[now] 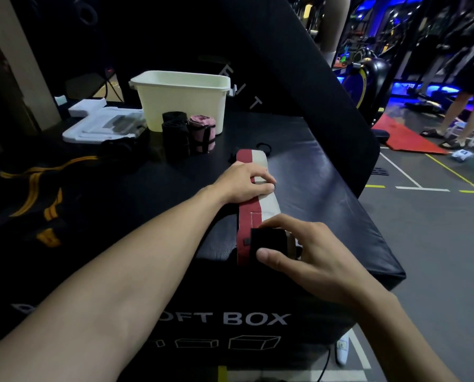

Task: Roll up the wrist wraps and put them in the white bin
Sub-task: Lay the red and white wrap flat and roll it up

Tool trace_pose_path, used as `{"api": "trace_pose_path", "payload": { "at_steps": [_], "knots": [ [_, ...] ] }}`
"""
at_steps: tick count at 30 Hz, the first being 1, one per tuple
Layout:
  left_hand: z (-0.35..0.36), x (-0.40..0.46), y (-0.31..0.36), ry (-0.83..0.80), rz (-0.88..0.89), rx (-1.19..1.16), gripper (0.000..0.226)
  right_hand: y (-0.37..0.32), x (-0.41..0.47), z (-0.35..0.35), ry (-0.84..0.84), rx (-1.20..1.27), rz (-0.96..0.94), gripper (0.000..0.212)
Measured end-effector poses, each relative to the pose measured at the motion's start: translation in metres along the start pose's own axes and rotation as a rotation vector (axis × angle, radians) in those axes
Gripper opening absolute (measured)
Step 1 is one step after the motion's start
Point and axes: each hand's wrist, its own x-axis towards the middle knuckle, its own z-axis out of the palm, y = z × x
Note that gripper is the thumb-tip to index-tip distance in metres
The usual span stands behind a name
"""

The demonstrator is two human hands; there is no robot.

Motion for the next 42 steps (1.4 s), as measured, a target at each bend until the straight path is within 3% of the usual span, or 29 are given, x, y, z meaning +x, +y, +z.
{"api": "trace_pose_path", "payload": {
  "at_steps": [7,13,17,21,28,35,39,42],
  "knots": [
    [0.004,0.003,-0.008,0.056,-0.007,-0.039,0.031,0.005,0.005,0.000,-0.012,-0.012,0.011,0.031],
    [0.004,0.004,-0.007,0.071,-0.009,-0.073,0.030,0.009,0.016,-0.001,-0.068,0.116,0.070,0.038],
    [0.004,0.004,-0.007,0.075,-0.007,-0.092,0.032,0.006,0.025,0.002,-0.096,0.207,0.110,0.029],
    [0.005,0.005,-0.007,0.069,0.012,-0.104,0.023,0.003,0.033,0.004,-0.077,0.178,0.153,0.035],
    [0.006,0.006,-0.008,0.069,0.018,-0.117,0.025,0.009,0.040,0.018,0.089,0.049,0.225,0.046],
    [0.005,0.004,-0.006,0.064,0.003,-0.094,0.017,0.000,0.041,0.022,0.334,0.010,0.051,0.014],
    [0.007,0.005,-0.006,0.072,-0.014,-0.092,0.020,-0.003,0.034,0.025,0.377,-0.160,-0.061,0.026],
    [0.009,0.006,-0.006,0.090,-0.026,-0.096,0.021,0.003,0.021,0.028,0.287,-0.305,-0.071,0.054]
  ]
}}
